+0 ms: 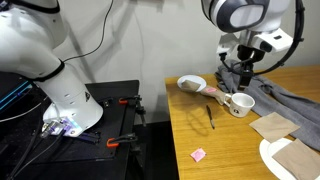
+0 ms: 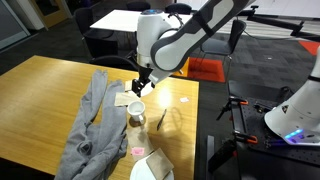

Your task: Move the cup to the right

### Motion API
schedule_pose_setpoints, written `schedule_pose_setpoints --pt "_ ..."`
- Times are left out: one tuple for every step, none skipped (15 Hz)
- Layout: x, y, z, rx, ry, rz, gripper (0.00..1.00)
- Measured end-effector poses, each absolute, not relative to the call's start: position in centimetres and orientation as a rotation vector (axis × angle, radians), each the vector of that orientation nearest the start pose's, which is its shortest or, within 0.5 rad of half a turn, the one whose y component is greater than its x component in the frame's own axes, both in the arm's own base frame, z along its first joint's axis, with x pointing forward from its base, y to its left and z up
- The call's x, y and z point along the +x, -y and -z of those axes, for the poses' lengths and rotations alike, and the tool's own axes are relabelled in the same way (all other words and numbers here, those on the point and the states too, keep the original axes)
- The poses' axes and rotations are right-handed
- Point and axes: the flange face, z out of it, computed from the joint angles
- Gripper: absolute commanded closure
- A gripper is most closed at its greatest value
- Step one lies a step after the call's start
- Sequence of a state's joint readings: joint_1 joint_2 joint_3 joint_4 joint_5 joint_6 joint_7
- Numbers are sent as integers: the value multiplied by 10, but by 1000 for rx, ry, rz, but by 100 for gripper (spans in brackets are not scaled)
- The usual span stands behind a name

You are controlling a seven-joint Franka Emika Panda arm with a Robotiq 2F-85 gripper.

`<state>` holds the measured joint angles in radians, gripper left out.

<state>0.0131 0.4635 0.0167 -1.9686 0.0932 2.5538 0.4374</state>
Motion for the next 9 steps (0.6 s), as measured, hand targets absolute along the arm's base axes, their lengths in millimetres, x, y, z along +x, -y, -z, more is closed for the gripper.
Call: schedule_pose_setpoints --pt "631 -16 -239 -2961 -731 150 0" --pt "634 -16 -232 -2963 -730 140 0" --pt "636 -17 -225 -2965 -729 133 0" --pt "638 -17 -218 -2967 -729 123 0" --pt "640 -18 -211 -2969 -728 115 0" --pt "642 -18 -205 -2971 -727 105 0" --pt "643 -19 -198 -2973 -727 96 0" --pt "645 -19 -192 -2975 -727 88 0" --pt "646 -19 -186 -2978 -728 81 0"
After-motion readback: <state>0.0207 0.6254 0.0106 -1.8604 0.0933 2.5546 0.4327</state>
